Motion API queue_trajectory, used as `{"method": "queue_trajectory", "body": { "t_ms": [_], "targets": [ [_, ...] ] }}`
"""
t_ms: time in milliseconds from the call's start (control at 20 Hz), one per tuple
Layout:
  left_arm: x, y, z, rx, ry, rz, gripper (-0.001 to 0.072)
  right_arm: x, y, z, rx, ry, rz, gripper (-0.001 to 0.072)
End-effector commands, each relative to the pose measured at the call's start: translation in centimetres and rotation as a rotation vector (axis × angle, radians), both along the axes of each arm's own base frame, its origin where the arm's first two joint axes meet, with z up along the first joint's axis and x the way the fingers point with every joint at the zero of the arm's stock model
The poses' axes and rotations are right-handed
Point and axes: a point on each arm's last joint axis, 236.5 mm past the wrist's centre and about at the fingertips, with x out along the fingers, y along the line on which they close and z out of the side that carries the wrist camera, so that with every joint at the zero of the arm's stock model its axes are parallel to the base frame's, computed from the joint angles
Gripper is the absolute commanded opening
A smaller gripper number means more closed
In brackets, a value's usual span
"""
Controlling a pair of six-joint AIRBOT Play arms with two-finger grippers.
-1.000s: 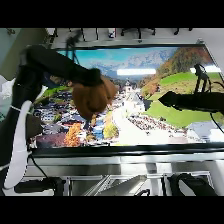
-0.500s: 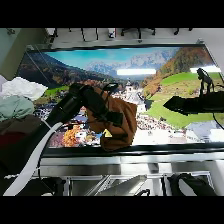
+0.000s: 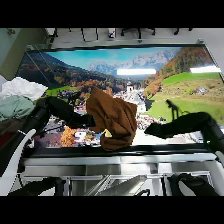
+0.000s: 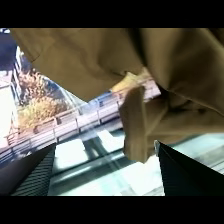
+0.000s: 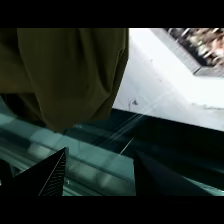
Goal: Fold the shirts.
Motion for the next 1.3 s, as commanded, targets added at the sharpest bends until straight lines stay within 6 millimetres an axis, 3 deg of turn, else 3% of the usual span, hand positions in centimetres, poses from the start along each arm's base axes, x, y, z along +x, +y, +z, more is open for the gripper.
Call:
{"method": "queue_trajectory", "body": {
  "t_ms": [0, 150, 250, 300, 450, 500, 550, 600, 700, 750, 800, 850, 900, 950, 1000, 1050, 1100, 1150, 1250],
  "targets": [
    [1.1, -0.5, -5.1, -0.108, 0.015, 0.148, 0.0697, -2.6, 4.8, -3.3, 0.044, 0.034, 0.02, 0.0465],
    [2.5, -2.1, -6.6, -0.126, 0.039, 0.129, 0.0697, -0.7, 6.8, -4.4, 0.041, -0.006, -0.025, 0.0465],
    [3.2, -3.5, -7.0, -0.126, 0.041, 0.092, 0.0697, -0.6, 7.2, -5.5, 0.032, 0.037, -0.022, 0.0465],
    [3.7, -4.3, -7.1, -0.127, 0.035, 0.076, 0.0663, -0.5, 7.4, -5.9, 0.032, 0.056, -0.025, 0.0465],
    [4.9, -5.5, -7.3, -0.132, 0.025, 0.053, 0.0099, 0.5, 7.7, -6.5, 0.022, 0.053, -0.027, 0.046],
    [5.3, -5.6, -7.1, -0.133, 0.016, 0.054, 0.0013, 1.0, 7.7, -6.6, 0.018, 0.043, -0.037, 0.0349],
    [5.7, -5.5, -6.8, -0.136, 0.004, 0.058, 0.0013, 1.5, 7.5, -6.8, 0.012, 0.029, -0.051, 0.0101],
    [6.3, -5.3, -6.3, -0.141, -0.01, 0.064, 0.0013, 1.9, 7.4, -6.8, 0.006, 0.013, -0.059, 0.0019],
    [7.5, -4.5, -3.8, -0.155, -0.078, 0.082, 0.0012, 2.6, 7.3, -6.0, 0.009, -0.039, -0.015, 0.002],
    [8.4, -3.9, -1.1, -0.173, -0.145, 0.1, 0.0012, 3.2, 6.9, -4.9, 0.012, -0.06, -0.001, 0.0019],
    [9.5, -3.0, 2.5, -0.197, -0.234, 0.125, 0.0012, 4.5, 6.2, -2.6, 0.026, -0.1, 0.005, 0.0019],
    [10.6, -1.8, 7.5, -0.226, -0.368, 0.16, 0.0012, 6.2, 5.2, 1.0, 0.055, -0.17, 0.017, 0.002],
    [11.4, -0.5, 13.4, -0.257, -0.517, 0.189, 0.0012, 8.2, 3.9, 6.4, 0.094, -0.273, 0.016, 0.002],
    [11.3, 1.0, 20.7, -0.292, -0.691, 0.214, 0.0012, 9.5, 2.8, 12.6, 0.133, -0.405, 0.019, 0.002],
    [10.1, 2.4, 27.8, -0.317, -0.86, 0.226, 0.0012, 10.2, 1.4, 20.0, 0.157, -0.572, 0.015, 0.002],
    [7.9, 3.7, 34.7, -0.334, -1.03, 0.229, 0.0012, 9.8, 0.3, 26.8, 0.142, -0.743, 0.019, 0.0019],
    [4.7, 4.8, 41.7, -0.356, -1.201, 0.229, 0.0012, 8.3, -0.5, 33.6, 0.111, -0.93, 0.038, 0.002],
    [1.0, 5.7, 47.7, -0.361, -1.36, 0.222, 0.0012, 6.2, -0.9, 39.2, 0.078, -1.079, 0.053, 0.002],
    [-6.6, 6.7, 56.3, -0.395, -1.602, 0.213, 0.0012, 1.6, -0.8, 46.3, 0.023, -1.284, 0.096, 0.0019]
  ]
}}
